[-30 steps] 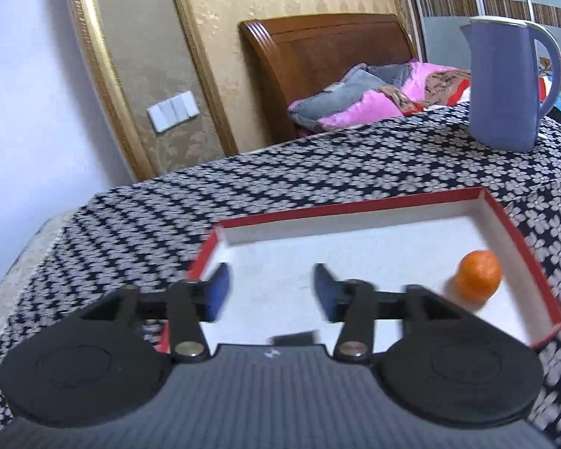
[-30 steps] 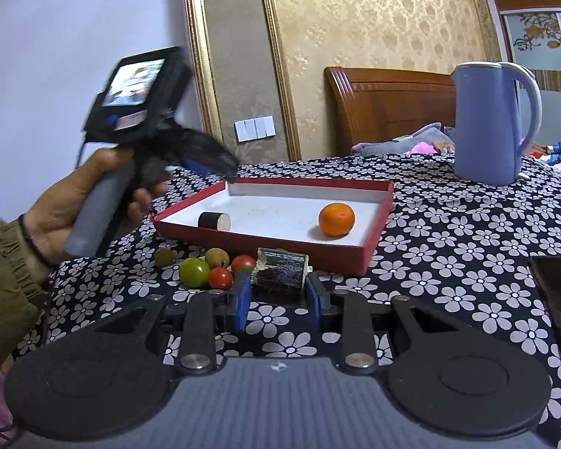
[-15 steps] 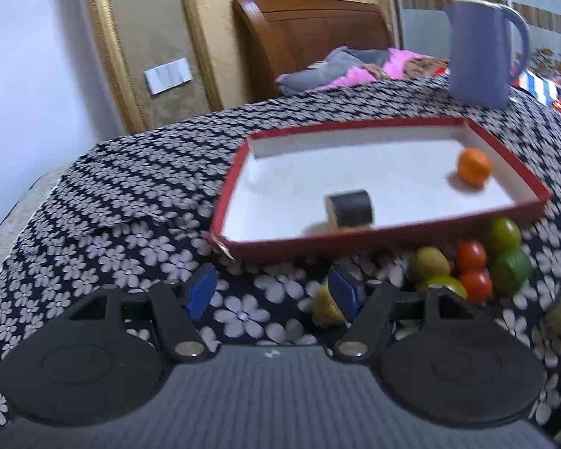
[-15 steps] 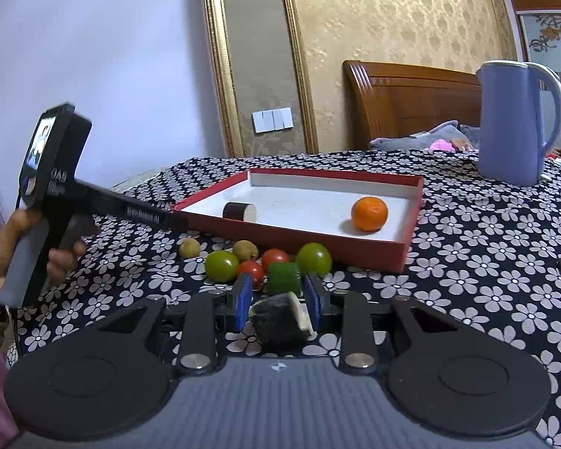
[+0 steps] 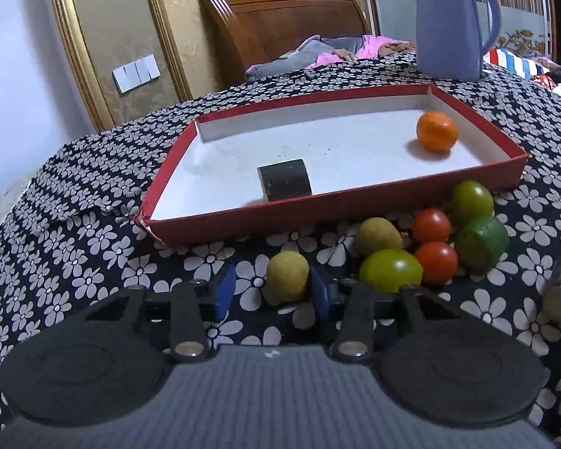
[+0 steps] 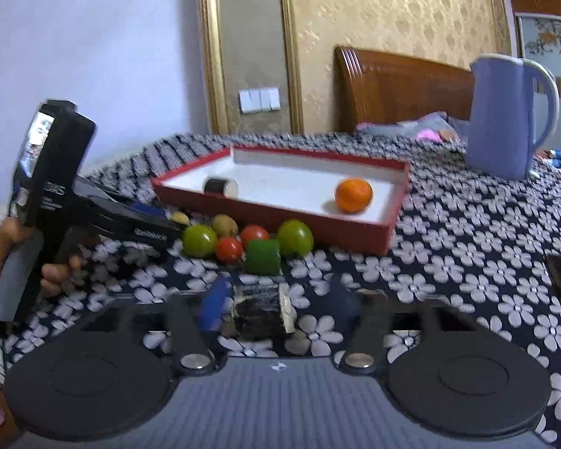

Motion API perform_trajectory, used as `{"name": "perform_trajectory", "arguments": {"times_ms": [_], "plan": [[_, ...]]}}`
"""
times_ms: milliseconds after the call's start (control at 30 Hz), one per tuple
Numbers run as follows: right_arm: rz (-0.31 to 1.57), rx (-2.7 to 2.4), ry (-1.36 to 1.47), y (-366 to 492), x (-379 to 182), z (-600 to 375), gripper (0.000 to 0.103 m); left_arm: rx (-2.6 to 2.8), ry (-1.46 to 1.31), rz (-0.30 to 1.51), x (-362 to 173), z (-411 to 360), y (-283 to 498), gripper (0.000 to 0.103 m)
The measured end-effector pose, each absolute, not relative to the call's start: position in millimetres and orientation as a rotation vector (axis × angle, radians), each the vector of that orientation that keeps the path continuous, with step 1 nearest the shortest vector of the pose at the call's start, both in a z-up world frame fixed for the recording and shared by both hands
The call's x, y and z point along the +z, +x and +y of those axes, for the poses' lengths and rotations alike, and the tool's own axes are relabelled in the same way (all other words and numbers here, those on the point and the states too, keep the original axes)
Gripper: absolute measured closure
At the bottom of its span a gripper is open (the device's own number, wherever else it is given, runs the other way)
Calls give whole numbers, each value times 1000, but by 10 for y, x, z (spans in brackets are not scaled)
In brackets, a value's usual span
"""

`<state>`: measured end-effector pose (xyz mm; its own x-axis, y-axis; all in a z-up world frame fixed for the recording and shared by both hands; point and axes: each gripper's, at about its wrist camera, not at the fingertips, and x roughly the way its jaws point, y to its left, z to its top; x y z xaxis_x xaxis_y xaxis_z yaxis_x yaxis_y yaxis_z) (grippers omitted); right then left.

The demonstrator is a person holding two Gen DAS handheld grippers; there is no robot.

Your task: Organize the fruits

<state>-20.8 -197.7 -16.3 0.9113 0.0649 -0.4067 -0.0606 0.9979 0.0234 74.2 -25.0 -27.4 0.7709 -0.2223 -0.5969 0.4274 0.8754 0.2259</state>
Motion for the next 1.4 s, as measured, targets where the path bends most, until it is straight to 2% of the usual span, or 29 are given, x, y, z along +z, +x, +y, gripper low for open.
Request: {"name": "perform_trajectory", "arguments": {"times_ms": [67, 133, 200, 233, 533, 833, 1200, 1300, 1367, 1400], "plan": [[428, 60, -15, -187, -206, -1951, 31, -393, 337, 612, -261, -230, 758, 78], [438, 99, 0, -162, -233, -1950, 31, -406, 302, 630, -247, -194, 786, 80], [456, 112, 14, -119, -265, -1952, 52, -410, 278, 637, -239, -154, 793, 80], [471, 114, 13, -98, -283, -1950, 68, -406, 275, 636, -239, -140, 792, 80], [422, 107, 35, -209, -214, -1988, 70, -370, 249, 591, 0, 6, 765, 81], [375, 128, 50, -291, -122, -1999, 70, -353, 222, 553, 510, -373, 1238, 81], [340, 107, 81, -371, -64, -2135, 70, -231, 287, 621, 347, -906, 2122, 81], [340, 98, 90, -366, -64, -2172, 70, -214, 284, 647, 250, -952, 2225, 76], [341, 94, 95, -358, -73, -2186, 70, -203, 285, 657, 192, -951, 2217, 61], [342, 93, 98, -352, -78, -2190, 70, -194, 291, 657, 168, -945, 2196, 47]]}}
